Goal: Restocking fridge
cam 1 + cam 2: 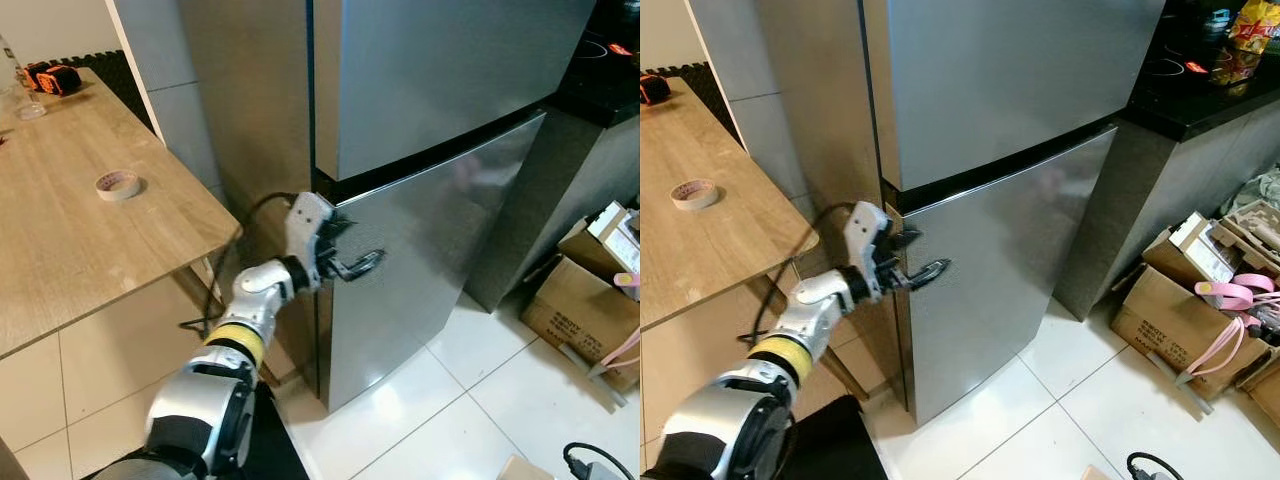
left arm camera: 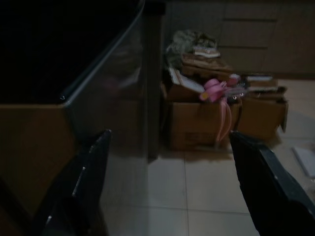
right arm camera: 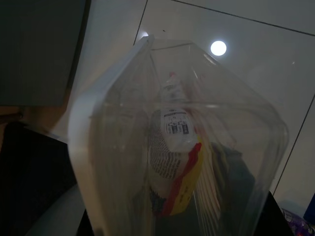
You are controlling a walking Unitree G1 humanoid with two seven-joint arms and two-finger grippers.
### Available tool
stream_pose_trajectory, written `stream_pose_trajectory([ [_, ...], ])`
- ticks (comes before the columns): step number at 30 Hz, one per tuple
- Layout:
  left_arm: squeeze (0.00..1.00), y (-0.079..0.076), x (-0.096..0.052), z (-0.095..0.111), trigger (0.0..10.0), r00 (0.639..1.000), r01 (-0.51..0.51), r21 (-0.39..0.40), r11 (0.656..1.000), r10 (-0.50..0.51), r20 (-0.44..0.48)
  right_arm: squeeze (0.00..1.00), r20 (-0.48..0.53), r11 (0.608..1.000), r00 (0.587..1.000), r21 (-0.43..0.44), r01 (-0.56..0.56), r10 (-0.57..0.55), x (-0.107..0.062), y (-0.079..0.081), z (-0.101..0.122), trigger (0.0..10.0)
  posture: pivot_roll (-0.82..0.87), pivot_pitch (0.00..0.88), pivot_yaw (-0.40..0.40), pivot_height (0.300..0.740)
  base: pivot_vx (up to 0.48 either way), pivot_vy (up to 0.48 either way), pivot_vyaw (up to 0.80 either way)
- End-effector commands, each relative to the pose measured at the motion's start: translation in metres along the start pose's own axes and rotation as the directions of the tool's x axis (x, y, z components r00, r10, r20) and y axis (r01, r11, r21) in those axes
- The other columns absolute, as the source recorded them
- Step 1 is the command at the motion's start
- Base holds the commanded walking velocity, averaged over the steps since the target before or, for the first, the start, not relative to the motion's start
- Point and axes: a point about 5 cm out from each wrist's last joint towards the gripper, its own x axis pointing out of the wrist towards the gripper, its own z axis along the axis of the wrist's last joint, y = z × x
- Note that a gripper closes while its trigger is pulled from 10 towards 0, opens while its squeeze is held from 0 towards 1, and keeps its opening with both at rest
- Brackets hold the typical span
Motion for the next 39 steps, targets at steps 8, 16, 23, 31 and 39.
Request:
stream_pose_trajectory([
  [8,0.00,0.026,-0.019,0.001,10.0,0.961,-0.276,0.073,0.958,0.277,0.007,0.00,0.019,1.000,1.000,-0.003,-0.002,0.002,0.000,0.000,0.005,10.0,-0.06,0.000,-0.008,0.740,0.000,0.000,0.00],
  [16,0.00,0.036,-0.027,-0.003,10.0,0.928,-0.367,0.076,0.927,0.371,-0.043,0.00,0.012,1.000,1.000,-0.001,-0.001,0.001,0.001,0.001,0.003,10.0,-0.05,0.000,-0.004,0.740,0.000,0.000,0.00],
  [23,0.00,0.045,-0.031,0.007,10.0,0.891,-0.448,-0.050,0.893,0.451,0.063,0.00,0.002,1.000,1.000,0.006,0.007,-0.007,-0.001,-0.001,-0.002,10.0,-0.05,0.000,0.000,0.740,0.000,0.000,0.00],
  [31,0.00,0.042,-0.029,0.026,10.0,0.884,-0.288,-0.315,0.904,0.378,0.277,0.00,-0.001,1.000,1.000,0.005,0.009,-0.009,-0.001,-0.003,-0.003,10.0,-0.05,0.000,-0.002,0.740,0.000,0.000,0.00],
  [39,0.00,0.025,-0.029,0.036,10.0,0.894,0.043,-0.375,0.926,0.132,0.428,0.00,-0.003,1.000,1.000,0.001,0.010,-0.010,-0.001,-0.003,-0.003,10.0,-0.05,0.000,-0.004,0.740,0.000,0.000,0.00],
])
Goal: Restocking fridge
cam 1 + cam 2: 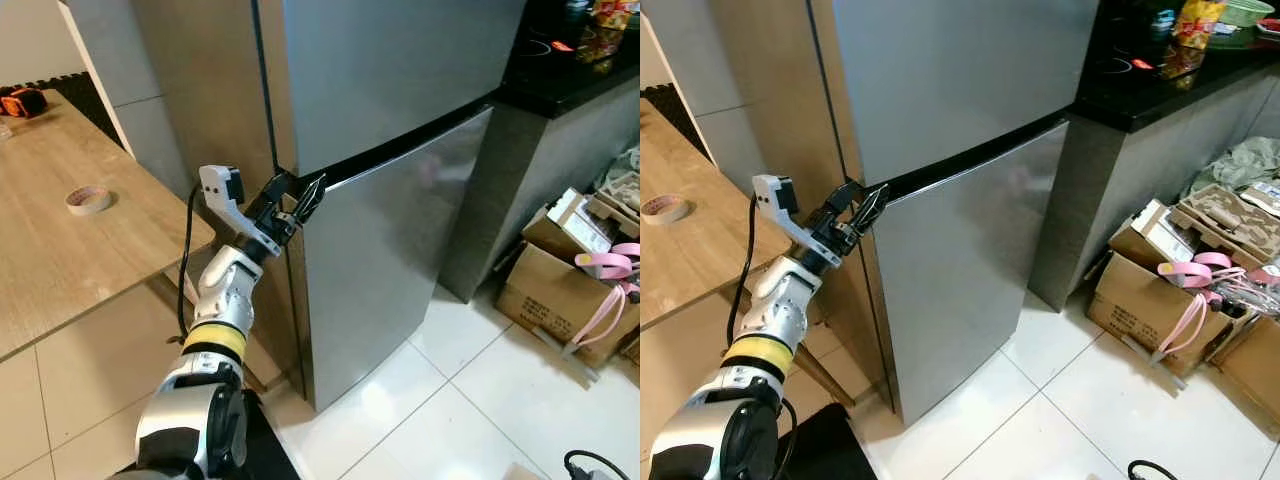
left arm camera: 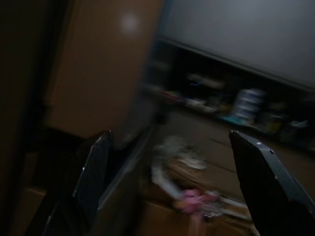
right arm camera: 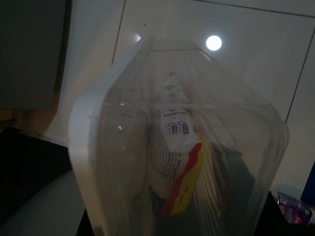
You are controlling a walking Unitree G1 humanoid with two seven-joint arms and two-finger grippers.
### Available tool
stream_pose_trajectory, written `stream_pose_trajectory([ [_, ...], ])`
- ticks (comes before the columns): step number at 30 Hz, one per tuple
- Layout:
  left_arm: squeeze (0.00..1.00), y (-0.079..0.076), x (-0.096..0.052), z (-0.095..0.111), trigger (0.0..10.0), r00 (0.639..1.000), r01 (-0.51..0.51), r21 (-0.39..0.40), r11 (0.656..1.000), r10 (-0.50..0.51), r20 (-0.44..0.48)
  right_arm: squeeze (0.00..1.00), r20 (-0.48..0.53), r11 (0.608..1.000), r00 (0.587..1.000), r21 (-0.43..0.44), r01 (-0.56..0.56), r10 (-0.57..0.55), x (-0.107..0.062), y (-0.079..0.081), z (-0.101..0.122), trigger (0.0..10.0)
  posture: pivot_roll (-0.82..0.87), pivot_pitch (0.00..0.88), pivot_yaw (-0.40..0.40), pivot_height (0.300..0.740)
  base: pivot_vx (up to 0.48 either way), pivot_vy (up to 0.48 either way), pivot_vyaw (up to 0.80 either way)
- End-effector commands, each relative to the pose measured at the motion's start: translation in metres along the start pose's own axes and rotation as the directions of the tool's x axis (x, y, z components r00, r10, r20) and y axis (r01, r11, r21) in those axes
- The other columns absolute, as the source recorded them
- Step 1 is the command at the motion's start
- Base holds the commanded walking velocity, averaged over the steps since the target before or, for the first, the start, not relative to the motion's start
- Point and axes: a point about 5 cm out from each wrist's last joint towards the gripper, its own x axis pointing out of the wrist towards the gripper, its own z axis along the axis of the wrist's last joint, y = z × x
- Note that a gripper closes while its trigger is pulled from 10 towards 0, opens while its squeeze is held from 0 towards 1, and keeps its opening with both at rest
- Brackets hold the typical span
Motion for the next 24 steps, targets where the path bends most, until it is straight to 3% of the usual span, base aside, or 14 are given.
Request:
stream_pose_trajectory([
  [1,0.00,-0.007,0.000,-0.004,10.0,0.998,0.065,-0.041,0.997,-0.065,-0.004,0.00,0.011,1.000,1.000,0.002,-0.004,0.004,0.001,0.001,0.003,10.0,-0.05,0.000,-0.004,0.740,0.000,0.000,0.00],
  [3,0.00,-0.008,0.000,-0.005,10.0,0.997,0.078,-0.042,0.996,-0.078,-0.007,0.00,0.011,1.000,1.000,0.001,-0.004,0.004,0.001,0.002,0.003,10.0,-0.05,0.000,-0.004,0.740,0.000,0.000,0.00],
  [7,0.00,0.001,-0.004,-0.005,10.0,1.000,0.000,-0.010,1.000,0.000,-0.021,0.00,0.008,1.000,1.000,0.003,-0.003,0.003,0.000,0.001,0.002,10.0,-0.05,0.000,-0.004,0.740,0.000,0.000,0.00],
  [11,0.00,0.019,-0.011,0.002,10.0,0.979,-0.199,0.098,0.975,0.202,-0.024,0.00,0.005,1.000,1.000,0.003,-0.001,0.001,0.000,0.000,0.000,10.0,-0.05,0.000,-0.003,0.740,0.000,0.000,0.00],
  [14,0.00,0.027,-0.015,0.004,10.0,0.958,-0.280,0.120,0.952,0.286,-0.029,0.00,0.004,1.000,1.000,0.004,0.000,0.000,0.000,0.000,0.000,10.0,-0.05,0.000,-0.002,0.740,0.000,0.000,0.00],
  [21,0.00,0.025,-0.014,-0.005,10.0,0.954,-0.259,0.201,0.945,0.283,-0.102,0.00,0.001,1.000,1.000,0.003,0.005,-0.005,-0.001,-0.003,-0.002,10.0,-0.06,0.000,-0.002,0.740,0.000,0.000,0.00],
  [24,0.00,0.016,-0.002,-0.010,10.0,0.967,-0.174,0.232,0.957,0.211,-0.146,0.00,-0.006,1.000,1.000,-0.002,0.010,-0.010,-0.002,-0.007,-0.005,10.0,-0.06,0.000,-0.007,0.740,0.000,0.000,0.00],
])
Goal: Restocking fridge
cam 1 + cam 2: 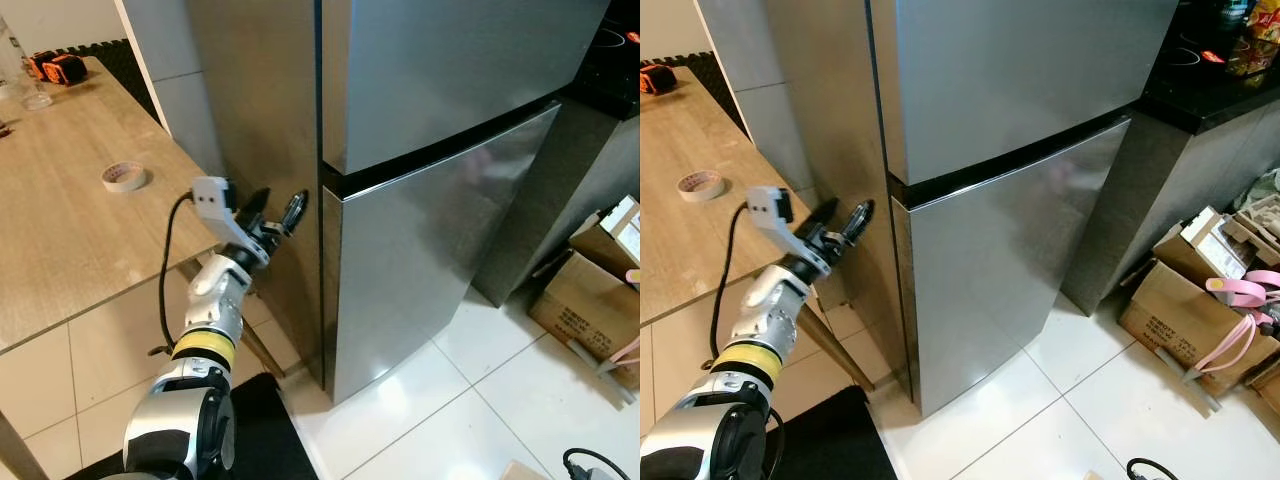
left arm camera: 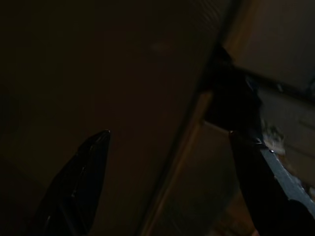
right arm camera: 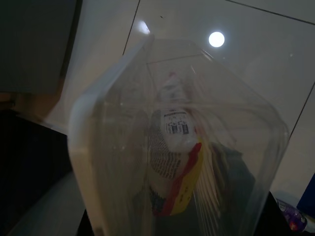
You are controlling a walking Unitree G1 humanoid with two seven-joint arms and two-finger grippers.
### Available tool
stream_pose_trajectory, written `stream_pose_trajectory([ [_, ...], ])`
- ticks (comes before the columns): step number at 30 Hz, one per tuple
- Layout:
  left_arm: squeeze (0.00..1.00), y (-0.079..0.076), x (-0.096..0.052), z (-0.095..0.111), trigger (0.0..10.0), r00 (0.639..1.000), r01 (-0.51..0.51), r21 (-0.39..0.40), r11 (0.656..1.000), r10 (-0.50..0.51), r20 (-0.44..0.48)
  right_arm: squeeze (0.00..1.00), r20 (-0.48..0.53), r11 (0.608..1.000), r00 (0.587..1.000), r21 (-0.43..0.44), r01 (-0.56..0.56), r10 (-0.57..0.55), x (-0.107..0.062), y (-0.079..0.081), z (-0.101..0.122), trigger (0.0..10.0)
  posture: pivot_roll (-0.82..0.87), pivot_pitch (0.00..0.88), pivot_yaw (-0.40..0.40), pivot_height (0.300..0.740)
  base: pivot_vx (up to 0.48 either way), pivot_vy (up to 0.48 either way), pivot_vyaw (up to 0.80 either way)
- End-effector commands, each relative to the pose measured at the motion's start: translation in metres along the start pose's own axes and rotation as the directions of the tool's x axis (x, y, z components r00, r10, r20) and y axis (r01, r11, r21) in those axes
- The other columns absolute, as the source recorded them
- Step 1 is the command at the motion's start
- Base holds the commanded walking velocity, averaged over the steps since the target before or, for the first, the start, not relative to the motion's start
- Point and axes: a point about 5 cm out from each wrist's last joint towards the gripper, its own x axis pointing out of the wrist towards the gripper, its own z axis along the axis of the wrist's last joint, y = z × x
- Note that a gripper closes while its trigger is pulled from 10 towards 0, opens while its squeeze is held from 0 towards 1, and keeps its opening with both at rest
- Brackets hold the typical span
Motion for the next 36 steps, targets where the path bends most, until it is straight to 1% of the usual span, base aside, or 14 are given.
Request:
stream_pose_trajectory([
  [1,0.00,-0.007,0.008,0.004,10.0,0.999,0.054,0.042,0.998,-0.053,-0.009,0.00,0.003,1.000,1.000,-0.003,0.005,-0.005,-0.001,-0.003,-0.001,10.0,-0.06,0.000,-0.007,0.740,0.000,0.000,0.00],
  [3,0.00,-0.014,0.014,0.004,10.0,0.993,0.117,0.073,0.991,-0.114,-0.035,0.00,-0.004,1.000,1.000,-0.009,0.009,-0.009,-0.002,-0.006,-0.003,10.0,-0.06,0.000,-0.008,0.740,0.000,0.000,0.00],
  [4,0.00,-0.014,0.014,0.004,10.0,0.993,0.117,0.073,0.991,-0.114,-0.035,0.00,-0.004,1.000,1.000,-0.009,0.009,-0.009,-0.002,-0.006,-0.003,10.0,-0.06,0.000,-0.008,0.740,0.000,0.000,0.00],
  [5,0.00,-0.017,0.016,0.003,10.0,0.988,0.148,0.105,0.983,-0.142,-0.061,0.00,-0.008,1.000,1.000,-0.012,0.011,-0.011,-0.003,-0.009,-0.005,10.0,-0.07,0.012,-0.009,0.740,0.000,0.000,0.00],
  [6,0.00,-0.020,0.018,0.002,10.0,0.979,0.189,0.163,0.968,-0.172,-0.110,0.00,-0.014,1.000,1.000,-0.019,0.017,-0.017,-0.005,-0.013,-0.008,10.0,-0.07,0.038,-0.009,0.740,0.000,0.000,0.00],
  [9,0.00,-0.020,0.020,0.004,10.0,0.976,0.199,0.185,0.962,-0.177,-0.129,0.00,-0.019,0.999,1.000,-0.026,0.022,-0.022,-0.006,-0.017,-0.010,10.0,-0.07,0.051,-0.010,0.740,0.000,0.000,0.00],
  [17,0.00,-0.013,0.023,0.010,10.0,0.979,0.175,0.211,0.962,-0.148,-0.142,0.00,-0.030,0.998,0.999,-0.044,0.042,-0.043,-0.013,-0.034,-0.016,10.0,-0.10,0.095,-0.030,0.740,0.000,0.000,0.00],
  [20,0.00,-0.011,0.024,0.011,10.0,0.982,0.154,0.206,0.966,-0.127,-0.137,0.00,-0.027,0.998,0.999,-0.053,0.046,-0.047,-0.014,-0.038,-0.014,10.0,-0.11,0.105,-0.037,0.740,0.000,0.000,0.00],
  [22,0.00,-0.009,0.024,0.010,10.0,0.987,0.114,0.181,0.977,-0.091,-0.132,0.00,-0.018,0.997,0.999,-0.063,0.048,-0.049,-0.014,-0.041,-0.009,10.0,-0.11,0.109,-0.038,0.740,0.000,0.000,0.00],
  [24,0.00,-0.011,0.025,0.004,10.0,0.987,0.094,0.149,0.984,-0.072,-0.144,0.00,-0.002,0.997,0.999,-0.068,0.047,-0.047,-0.014,-0.042,-0.003,10.0,-0.13,0.114,-0.040,0.740,0.000,0.000,0.00],
  [26,0.00,-0.012,0.025,0.003,10.0,0.986,0.095,0.146,0.985,-0.073,-0.147,0.00,0.002,0.997,0.999,-0.069,0.047,-0.047,-0.014,-0.042,-0.002,10.0,-0.13,0.115,-0.041,0.740,0.000,0.000,0.00],
  [31,0.00,-0.027,0.033,-0.005,10.0,0.978,0.144,0.094,0.985,-0.127,-0.165,0.00,0.019,0.996,0.999,-0.072,0.043,-0.041,-0.014,-0.043,0.002,10.0,-0.14,0.122,-0.041,0.740,0.000,0.000,0.00],
  [34,0.00,-0.033,0.037,-0.005,10.0,0.973,0.170,0.090,0.981,-0.153,-0.173,0.00,0.021,0.996,0.999,-0.073,0.043,-0.042,-0.014,-0.043,0.003,10.0,-0.14,0.125,-0.040,0.740,0.000,0.000,0.00],
  [36,0.00,-0.040,0.043,-0.002,10.0,0.961,0.223,0.090,0.971,-0.204,-0.188,0.00,0.023,0.996,0.999,-0.072,0.043,-0.041,-0.014,-0.044,0.002,10.0,-0.15,0.129,-0.037,0.740,0.000,0.000,0.00],
])
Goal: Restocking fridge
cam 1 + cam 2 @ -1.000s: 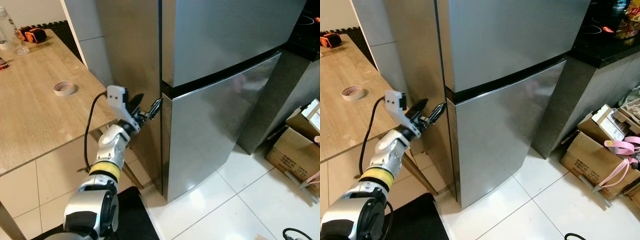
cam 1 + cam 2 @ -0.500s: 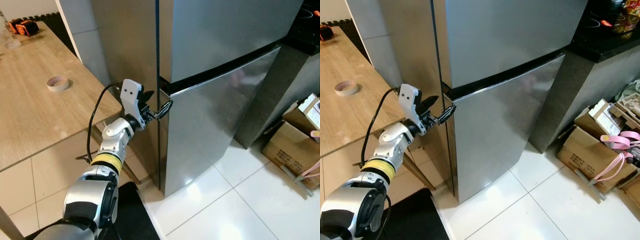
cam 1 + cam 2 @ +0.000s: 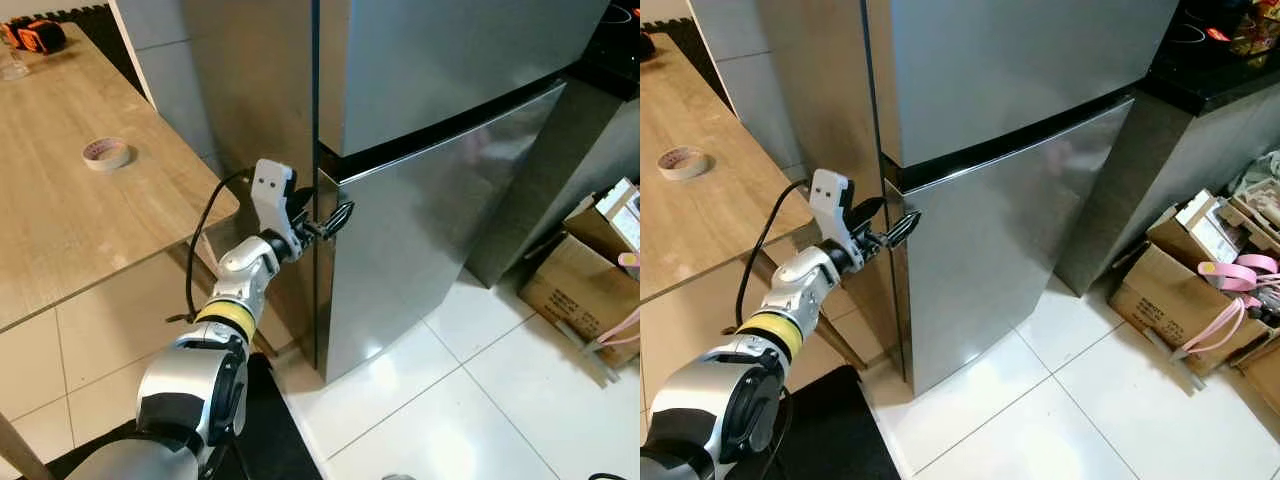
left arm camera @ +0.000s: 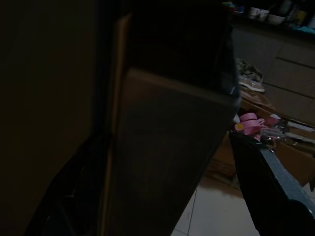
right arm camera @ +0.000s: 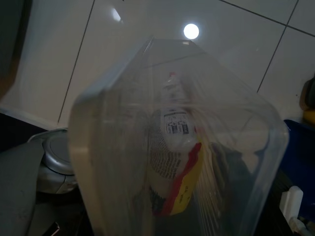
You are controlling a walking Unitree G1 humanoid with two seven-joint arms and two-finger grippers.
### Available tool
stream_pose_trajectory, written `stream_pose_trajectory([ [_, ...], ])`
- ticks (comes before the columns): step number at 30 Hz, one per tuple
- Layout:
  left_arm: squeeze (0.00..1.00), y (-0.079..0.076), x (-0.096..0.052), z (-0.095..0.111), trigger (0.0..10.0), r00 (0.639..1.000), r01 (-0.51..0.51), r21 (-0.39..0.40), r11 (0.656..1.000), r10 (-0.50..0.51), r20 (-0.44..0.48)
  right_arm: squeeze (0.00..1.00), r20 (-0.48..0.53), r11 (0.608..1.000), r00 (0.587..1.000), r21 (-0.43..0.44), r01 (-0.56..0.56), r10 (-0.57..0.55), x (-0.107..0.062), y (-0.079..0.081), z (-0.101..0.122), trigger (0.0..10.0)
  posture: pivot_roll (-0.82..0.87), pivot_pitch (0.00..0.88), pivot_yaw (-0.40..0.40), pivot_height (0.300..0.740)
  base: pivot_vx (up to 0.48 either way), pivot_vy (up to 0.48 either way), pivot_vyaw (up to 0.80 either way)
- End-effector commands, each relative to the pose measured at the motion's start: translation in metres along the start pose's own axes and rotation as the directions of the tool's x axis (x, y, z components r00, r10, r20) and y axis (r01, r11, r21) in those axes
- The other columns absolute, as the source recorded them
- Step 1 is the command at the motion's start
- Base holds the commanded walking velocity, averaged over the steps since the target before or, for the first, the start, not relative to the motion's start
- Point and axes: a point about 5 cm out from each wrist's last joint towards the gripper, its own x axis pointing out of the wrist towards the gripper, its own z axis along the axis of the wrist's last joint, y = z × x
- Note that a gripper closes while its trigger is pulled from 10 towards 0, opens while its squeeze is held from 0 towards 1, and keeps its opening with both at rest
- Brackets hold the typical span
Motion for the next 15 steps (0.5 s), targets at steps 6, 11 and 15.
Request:
stream_pose_trajectory([
  [6,0.00,-0.011,0.010,0.003,10.0,0.995,0.091,0.006,0.996,-0.090,-0.034,0.00,0.019,1.000,1.000,0.000,0.013,-0.013,-0.003,-0.008,0.000,10.0,-0.16,0.130,-0.035,0.740,0.000,0.000,0.00],
  [11,0.00,-0.019,0.020,0.018,10.0,0.978,0.205,0.026,0.979,-0.204,-0.033,0.00,0.020,1.000,0.999,0.009,0.028,-0.028,-0.005,-0.013,-0.001,10.0,-0.17,0.126,-0.030,0.740,0.000,0.000,0.00],
  [15,0.00,-0.035,0.024,0.021,10.0,0.920,0.391,0.004,0.920,-0.391,-0.022,0.00,0.027,0.999,0.999,0.016,0.031,-0.031,-0.005,-0.013,0.000,10.0,-0.17,0.122,-0.027,0.740,0.000,0.000,0.00],
])
